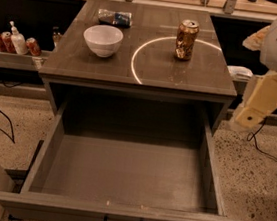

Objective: Place orange can into top drawer

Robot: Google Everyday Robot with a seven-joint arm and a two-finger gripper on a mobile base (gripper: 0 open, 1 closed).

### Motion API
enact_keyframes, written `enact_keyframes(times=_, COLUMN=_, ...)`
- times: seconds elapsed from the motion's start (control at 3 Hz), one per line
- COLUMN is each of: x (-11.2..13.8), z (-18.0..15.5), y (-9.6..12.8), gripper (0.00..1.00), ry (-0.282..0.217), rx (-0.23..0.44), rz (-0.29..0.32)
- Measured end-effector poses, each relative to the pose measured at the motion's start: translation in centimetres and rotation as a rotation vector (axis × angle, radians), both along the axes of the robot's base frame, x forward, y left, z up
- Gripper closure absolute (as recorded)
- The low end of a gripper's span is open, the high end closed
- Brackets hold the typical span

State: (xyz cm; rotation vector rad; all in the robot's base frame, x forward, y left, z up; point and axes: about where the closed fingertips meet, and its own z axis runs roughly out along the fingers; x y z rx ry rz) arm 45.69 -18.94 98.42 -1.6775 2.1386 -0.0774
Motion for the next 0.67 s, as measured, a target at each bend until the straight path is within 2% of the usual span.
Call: enact_keyframes(times=0.67, x=5.2, z=0.6, y=2.5, gripper=0.00, ry=-0.061, rx=0.207, rz=0.000)
